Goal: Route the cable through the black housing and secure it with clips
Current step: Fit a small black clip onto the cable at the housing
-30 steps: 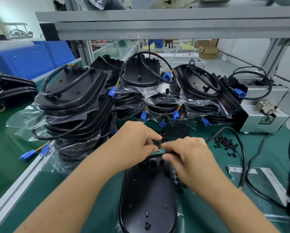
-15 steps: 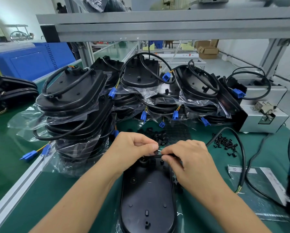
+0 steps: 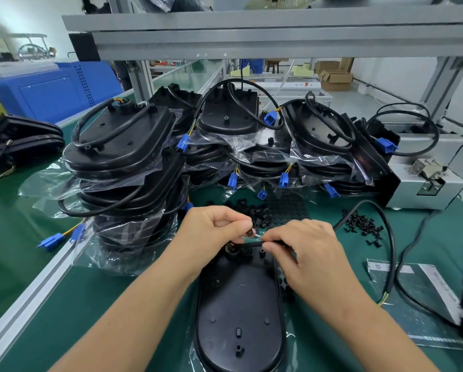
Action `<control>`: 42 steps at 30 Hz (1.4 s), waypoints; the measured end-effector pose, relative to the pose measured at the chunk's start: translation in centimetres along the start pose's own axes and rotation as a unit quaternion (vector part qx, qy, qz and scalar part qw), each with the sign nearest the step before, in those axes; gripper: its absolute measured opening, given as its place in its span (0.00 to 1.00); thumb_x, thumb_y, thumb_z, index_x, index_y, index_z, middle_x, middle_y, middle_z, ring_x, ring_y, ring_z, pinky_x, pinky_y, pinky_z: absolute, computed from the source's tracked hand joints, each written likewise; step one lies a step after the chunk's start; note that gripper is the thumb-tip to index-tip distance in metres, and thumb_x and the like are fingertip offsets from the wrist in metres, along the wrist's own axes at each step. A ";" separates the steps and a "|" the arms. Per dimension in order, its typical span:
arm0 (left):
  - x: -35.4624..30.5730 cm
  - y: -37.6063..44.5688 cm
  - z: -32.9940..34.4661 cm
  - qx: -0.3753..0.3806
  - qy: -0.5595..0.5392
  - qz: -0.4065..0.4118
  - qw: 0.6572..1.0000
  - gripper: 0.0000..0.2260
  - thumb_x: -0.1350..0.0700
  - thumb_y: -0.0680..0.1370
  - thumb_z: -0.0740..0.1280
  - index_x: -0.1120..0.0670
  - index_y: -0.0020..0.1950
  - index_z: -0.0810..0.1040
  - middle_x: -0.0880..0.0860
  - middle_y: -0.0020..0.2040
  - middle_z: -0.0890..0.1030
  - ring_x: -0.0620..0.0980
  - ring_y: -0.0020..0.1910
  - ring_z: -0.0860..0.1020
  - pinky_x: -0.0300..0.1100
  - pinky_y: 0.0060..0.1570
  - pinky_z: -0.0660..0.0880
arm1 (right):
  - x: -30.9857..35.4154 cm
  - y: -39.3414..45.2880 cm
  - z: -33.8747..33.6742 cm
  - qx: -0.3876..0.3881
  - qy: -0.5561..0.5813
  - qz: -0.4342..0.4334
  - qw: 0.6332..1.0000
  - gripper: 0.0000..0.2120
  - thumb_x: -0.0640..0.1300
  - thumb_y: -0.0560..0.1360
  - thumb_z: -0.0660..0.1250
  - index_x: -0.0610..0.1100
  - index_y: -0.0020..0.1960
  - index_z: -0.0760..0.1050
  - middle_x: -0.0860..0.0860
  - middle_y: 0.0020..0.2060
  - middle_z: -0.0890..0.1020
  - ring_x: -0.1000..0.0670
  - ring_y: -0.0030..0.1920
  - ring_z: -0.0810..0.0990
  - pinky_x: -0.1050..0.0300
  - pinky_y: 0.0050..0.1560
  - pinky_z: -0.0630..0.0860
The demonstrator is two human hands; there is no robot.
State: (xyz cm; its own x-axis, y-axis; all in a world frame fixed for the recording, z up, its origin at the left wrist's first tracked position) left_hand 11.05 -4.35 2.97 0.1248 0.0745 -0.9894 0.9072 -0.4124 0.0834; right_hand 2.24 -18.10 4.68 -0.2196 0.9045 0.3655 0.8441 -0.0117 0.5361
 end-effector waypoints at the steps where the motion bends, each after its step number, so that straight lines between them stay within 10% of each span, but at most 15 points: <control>1: 0.0 0.0 0.1 0.005 -0.001 -0.002 1.000 0.02 0.61 0.71 0.73 0.55 0.41 0.85 0.55 0.38 0.87 0.42 0.33 0.82 0.27 0.32 0.73 | 0.0 0.1 -0.1 0.000 -0.001 0.000 1.000 0.04 0.50 0.71 0.66 0.53 0.43 0.79 0.57 0.36 0.81 0.51 0.38 0.77 0.50 0.49 0.71; 25: -0.5 0.4 0.7 0.063 0.229 0.049 0.970 0.01 0.54 0.71 0.73 0.49 0.41 0.85 0.49 0.36 0.86 0.41 0.35 0.82 0.31 0.40 0.77 | -1.2 0.7 1.3 -0.005 0.026 0.046 0.999 0.02 0.45 0.73 0.70 0.51 0.43 0.81 0.55 0.37 0.83 0.48 0.41 0.79 0.49 0.49 0.71; 32: -0.7 1.2 0.5 0.093 0.399 0.078 0.909 0.11 0.53 0.77 0.64 0.55 0.38 0.78 0.51 0.37 0.79 0.43 0.35 0.74 0.42 0.41 0.72 | -1.3 1.4 2.2 0.011 0.077 0.074 0.994 0.03 0.46 0.74 0.68 0.50 0.44 0.80 0.57 0.40 0.83 0.52 0.45 0.79 0.53 0.51 0.71; 42: -0.3 0.9 0.1 0.151 0.264 0.036 0.952 0.04 0.54 0.75 0.68 0.53 0.43 0.81 0.56 0.38 0.83 0.41 0.33 0.75 0.32 0.35 0.73 | -1.1 1.9 2.6 0.030 0.113 0.095 0.989 0.04 0.47 0.74 0.67 0.51 0.44 0.80 0.58 0.39 0.82 0.57 0.43 0.77 0.53 0.48 0.74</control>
State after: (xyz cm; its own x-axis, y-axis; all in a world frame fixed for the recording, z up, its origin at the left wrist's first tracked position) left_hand 11.76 -4.80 3.31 0.4384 0.4496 -0.7782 0.7424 -0.6692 0.0315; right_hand 5.38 -18.06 3.34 -0.1512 0.7705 0.6193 0.9064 -0.1420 0.3980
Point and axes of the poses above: each hand's wrist, its own y-axis towards the middle knuckle, its own z-axis out of the palm, x = y × z, the point moved 6 cm from there along y, towards the middle knuckle
